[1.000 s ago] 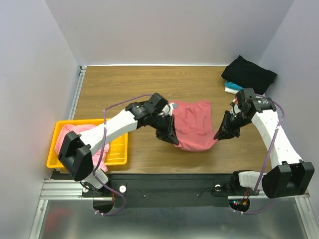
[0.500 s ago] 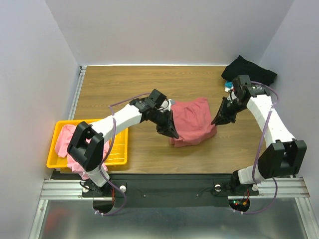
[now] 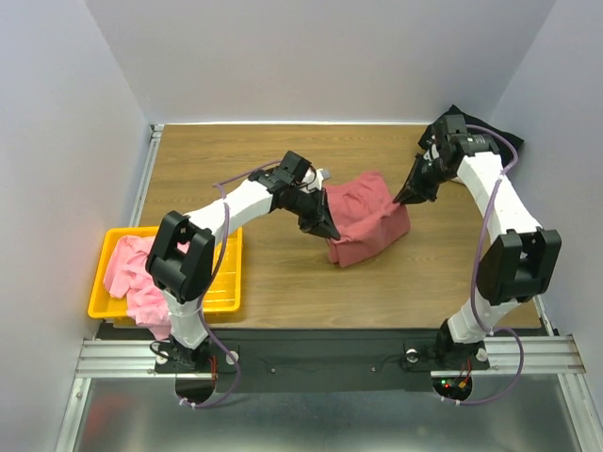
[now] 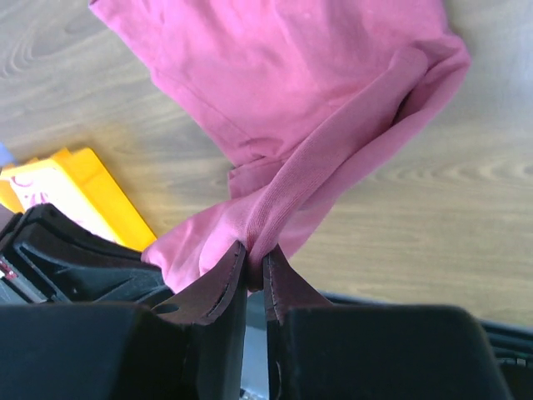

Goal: Fold and stack the t-shirts
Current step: Fold the tshirt

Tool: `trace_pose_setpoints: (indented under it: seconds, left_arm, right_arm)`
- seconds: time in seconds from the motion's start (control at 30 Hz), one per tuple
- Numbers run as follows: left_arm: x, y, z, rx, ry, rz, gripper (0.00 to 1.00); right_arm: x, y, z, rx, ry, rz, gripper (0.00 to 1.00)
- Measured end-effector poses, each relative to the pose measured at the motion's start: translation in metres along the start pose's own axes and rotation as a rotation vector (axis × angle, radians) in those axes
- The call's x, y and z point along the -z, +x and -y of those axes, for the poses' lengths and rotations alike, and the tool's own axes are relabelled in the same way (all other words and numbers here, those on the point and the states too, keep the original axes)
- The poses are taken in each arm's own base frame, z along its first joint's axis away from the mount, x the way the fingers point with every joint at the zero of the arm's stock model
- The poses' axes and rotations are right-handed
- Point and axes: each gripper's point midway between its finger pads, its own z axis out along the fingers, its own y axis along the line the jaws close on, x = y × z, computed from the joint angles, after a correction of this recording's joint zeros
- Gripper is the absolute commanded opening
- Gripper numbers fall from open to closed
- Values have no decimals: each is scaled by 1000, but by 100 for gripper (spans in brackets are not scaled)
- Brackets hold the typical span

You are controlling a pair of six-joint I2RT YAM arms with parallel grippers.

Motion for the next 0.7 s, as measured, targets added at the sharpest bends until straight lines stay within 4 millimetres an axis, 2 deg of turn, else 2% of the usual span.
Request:
trace_pose_setpoints:
  seconds: [0.27,0.33,0.47,0.6,0.7]
  left_arm:
    - [10,-30,-19,46,6,51,0]
    - [11,-40,-20,52,11,66,0]
    - [14,-49,-14,39,26,79,0]
    - [15,-46,-9,9,44,64,0]
    - [15,-38,-12,-2,35,34,0]
  right_arm:
    - [-25,-37,-12,9,-5,11,1]
    - [-29,-47,-17,16,-14,19,0]
    - [-27,-61,-29,31,-40,45,1]
    - [-22,-61,-36,40,-71,49,0]
    - [-21,-44,-30,32,-78,14,0]
